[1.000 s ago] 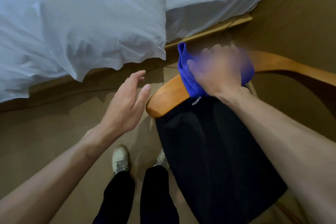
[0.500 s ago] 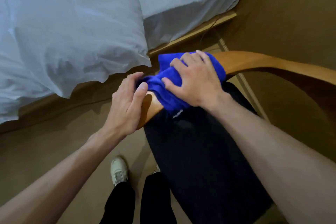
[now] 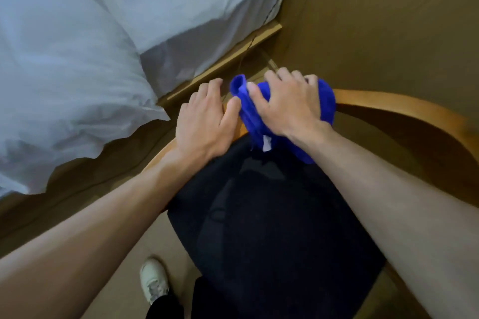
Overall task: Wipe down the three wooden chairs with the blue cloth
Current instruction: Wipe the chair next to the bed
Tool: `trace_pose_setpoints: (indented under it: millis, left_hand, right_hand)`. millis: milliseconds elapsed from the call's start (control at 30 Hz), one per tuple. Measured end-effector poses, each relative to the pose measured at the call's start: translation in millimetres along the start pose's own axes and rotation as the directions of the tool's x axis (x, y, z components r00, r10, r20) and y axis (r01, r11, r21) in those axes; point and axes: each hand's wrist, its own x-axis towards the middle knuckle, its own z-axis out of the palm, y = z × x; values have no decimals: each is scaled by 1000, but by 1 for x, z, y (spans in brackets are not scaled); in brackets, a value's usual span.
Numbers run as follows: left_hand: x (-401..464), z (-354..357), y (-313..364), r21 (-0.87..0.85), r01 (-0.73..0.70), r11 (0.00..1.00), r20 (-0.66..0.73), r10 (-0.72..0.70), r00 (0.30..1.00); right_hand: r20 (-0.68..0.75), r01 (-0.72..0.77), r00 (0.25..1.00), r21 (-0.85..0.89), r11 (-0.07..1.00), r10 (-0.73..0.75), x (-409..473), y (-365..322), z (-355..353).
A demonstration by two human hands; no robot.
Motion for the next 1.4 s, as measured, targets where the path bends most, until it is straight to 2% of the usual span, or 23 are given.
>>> trace_pose_setpoints:
  millis: [67, 100, 233, 300, 367, 433, 500, 567, 633, 733, 867, 933, 1033, 1133, 1233, 1300, 1400]
  left_hand:
    - [20, 8, 19, -185, 141, 972, -59, -155, 986]
    - [25, 12, 22, -182, 174, 968, -94, -193, 977]
    - [27, 19, 24, 22, 119, 993, -182, -113, 977]
    - [29, 20, 22, 68, 127, 990, -146, -116, 982]
    - [31, 21, 24, 115, 113, 987, -87, -103, 991]
    - [30, 20, 25, 193, 10, 981, -29, -4, 1000]
    - [28, 18, 29, 279, -179, 943, 74, 164, 984]
    - [31, 18, 32, 313, -340, 887, 183, 295, 938]
    - [34, 19, 33, 291, -413, 863, 238, 353, 905]
    - [36, 20, 29, 228, -407, 885, 176, 373, 911]
    - [37, 19, 27, 182, -384, 905, 162, 358, 920]
    - [37, 17, 26, 164, -395, 904, 193, 363, 912]
    - [36, 12, 24, 148, -395, 907, 227, 358, 906]
    - [38, 13, 24, 188, -405, 895, 265, 351, 898]
    - [40, 14, 27, 228, -423, 877, 311, 346, 885]
    - [40, 13, 27, 241, -434, 868, 338, 344, 876]
    - [39, 13, 28, 262, -433, 862, 346, 335, 876]
  right_hand:
    - [-50, 51, 998, 18, 999, -50, 1, -15, 4]
    - [-47, 64, 997, 27, 998, -63, 2, -17, 6]
    - [-22, 79, 997, 55, 995, -78, 5, -1, 5]
    - [8, 13, 1000, 48, 999, -13, 5, 24, 0]
    - [27, -91, 995, -54, 994, 93, -3, 72, -5]
    - [45, -166, 983, -201, 965, 178, -14, 109, -13]
    - [80, -218, 965, -275, 936, 248, -18, 118, -15]
    - [101, -250, 954, -243, 937, 281, -8, 104, -13]
    - [99, -213, 969, -129, 968, 227, 0, 82, -9]
    - [25, -106, 994, 36, 994, 105, 3, 36, 0]
    - [-15, -87, 996, 54, 995, 88, 5, 23, 5]
    - [-35, -120, 992, 11, 993, 120, 0, 53, 1]
    - [-57, -265, 964, -228, 937, 259, -18, 112, -15]
    - [30, -302, 944, -331, 894, 330, -38, 145, -36]
    - [227, -109, 954, -354, 929, 198, -38, 145, -52]
    - [392, 24, 911, -360, 933, 128, -25, 136, -55]
    - [456, 67, 889, -199, 978, 32, 3, 100, -43]
